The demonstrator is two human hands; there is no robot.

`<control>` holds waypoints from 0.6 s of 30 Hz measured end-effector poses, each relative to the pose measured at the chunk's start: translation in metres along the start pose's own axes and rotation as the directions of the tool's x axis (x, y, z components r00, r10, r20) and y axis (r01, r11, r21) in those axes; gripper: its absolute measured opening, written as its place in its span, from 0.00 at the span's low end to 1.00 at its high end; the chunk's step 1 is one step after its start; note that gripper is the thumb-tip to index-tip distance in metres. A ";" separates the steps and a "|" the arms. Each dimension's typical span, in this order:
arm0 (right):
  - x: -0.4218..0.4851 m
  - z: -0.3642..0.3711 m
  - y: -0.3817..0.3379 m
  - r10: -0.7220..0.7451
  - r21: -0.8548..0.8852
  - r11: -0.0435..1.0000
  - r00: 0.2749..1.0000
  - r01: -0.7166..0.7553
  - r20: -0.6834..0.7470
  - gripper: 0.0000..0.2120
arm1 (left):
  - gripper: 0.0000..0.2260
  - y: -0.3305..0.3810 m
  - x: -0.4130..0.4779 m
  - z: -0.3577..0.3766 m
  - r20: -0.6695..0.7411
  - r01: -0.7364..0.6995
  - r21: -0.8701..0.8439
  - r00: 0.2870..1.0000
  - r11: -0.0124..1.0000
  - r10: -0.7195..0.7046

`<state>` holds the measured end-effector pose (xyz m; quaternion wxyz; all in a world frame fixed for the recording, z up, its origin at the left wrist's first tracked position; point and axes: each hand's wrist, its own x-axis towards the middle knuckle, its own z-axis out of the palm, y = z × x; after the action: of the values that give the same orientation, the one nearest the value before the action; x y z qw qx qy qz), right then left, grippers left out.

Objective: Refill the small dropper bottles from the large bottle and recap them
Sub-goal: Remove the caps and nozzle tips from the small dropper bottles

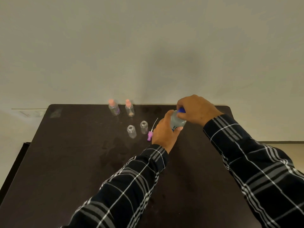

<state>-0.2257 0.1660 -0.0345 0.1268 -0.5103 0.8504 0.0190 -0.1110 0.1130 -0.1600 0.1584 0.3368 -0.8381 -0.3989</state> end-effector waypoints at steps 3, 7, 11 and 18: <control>-0.004 -0.010 0.000 -0.061 0.029 0.998 0.997 0.060 0.042 0.11 | 0.29 0.001 -0.002 -0.001 -0.002 -0.005 -0.018 1.000 1.000 0.005; -0.018 -0.027 0.009 -0.027 0.260 0.965 0.998 0.041 -0.057 0.11 | 0.33 -0.004 -0.006 -0.004 0.034 -0.022 -0.059 0.999 0.998 0.024; -0.050 -0.012 0.018 0.115 0.488 0.852 0.978 -0.187 0.174 0.11 | 0.40 -0.025 -0.022 -0.009 0.144 0.090 -0.080 0.987 0.993 -0.078; -0.050 0.097 -0.041 0.242 0.461 0.819 0.934 -0.341 0.262 0.15 | 0.25 -0.064 -0.064 -0.026 0.181 -0.038 0.024 0.983 0.999 0.033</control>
<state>-0.1488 0.2050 -0.1124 0.3310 -0.3191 0.8780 -0.1330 -0.0226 0.1133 -0.1927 0.0840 0.2864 -0.8601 -0.4137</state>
